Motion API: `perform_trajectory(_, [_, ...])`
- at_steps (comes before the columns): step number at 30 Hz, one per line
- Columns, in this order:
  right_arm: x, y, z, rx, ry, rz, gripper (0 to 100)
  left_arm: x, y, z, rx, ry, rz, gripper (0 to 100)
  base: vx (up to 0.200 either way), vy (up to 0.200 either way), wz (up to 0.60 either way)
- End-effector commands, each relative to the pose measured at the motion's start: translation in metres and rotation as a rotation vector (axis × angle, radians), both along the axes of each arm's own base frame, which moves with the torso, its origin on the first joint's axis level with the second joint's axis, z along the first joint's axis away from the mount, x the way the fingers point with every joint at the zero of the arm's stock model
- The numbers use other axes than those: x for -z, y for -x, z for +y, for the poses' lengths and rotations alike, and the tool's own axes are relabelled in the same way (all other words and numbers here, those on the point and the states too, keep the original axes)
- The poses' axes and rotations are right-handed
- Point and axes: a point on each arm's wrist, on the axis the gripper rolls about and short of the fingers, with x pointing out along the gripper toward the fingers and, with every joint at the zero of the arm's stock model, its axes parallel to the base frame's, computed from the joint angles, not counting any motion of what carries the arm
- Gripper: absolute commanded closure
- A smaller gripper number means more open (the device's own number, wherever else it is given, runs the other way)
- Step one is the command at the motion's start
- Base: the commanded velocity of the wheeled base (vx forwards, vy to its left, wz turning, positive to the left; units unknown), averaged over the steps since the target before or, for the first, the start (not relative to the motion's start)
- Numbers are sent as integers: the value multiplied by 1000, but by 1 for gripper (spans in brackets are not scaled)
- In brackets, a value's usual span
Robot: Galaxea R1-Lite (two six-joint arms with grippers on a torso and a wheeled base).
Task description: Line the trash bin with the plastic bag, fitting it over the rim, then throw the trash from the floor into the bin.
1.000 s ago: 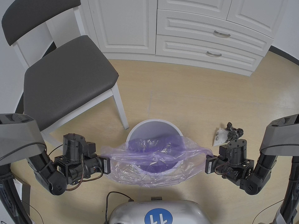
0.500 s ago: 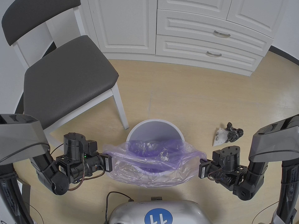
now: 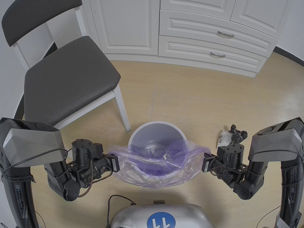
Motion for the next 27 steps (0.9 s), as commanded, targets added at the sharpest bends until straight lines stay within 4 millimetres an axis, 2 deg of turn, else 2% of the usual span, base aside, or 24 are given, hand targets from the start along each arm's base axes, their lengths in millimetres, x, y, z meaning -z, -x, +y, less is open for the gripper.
perform_trajectory(1, [6,-4,0,8,-14,-7,100,0,-3,0,-13,3,-6,100,0,0,0])
perform_trajectory(10, [3,-15,2,32,-65,-43,100,-7,-7,-1,-23,33,-29,100,0,0,0])
perform_trajectory(22, [5,-14,1,32,-60,-35,100,-7,-6,-1,-23,33,-29,100,0,0,0])
perform_trajectory(23, [5,-14,1,32,-60,-36,0,-6,-6,-1,-23,32,-28,100,0,0,0])
perform_trajectory(27, [-2,-10,-1,27,-63,-41,0,-7,-5,-1,-21,32,-28,100,0,0,0])
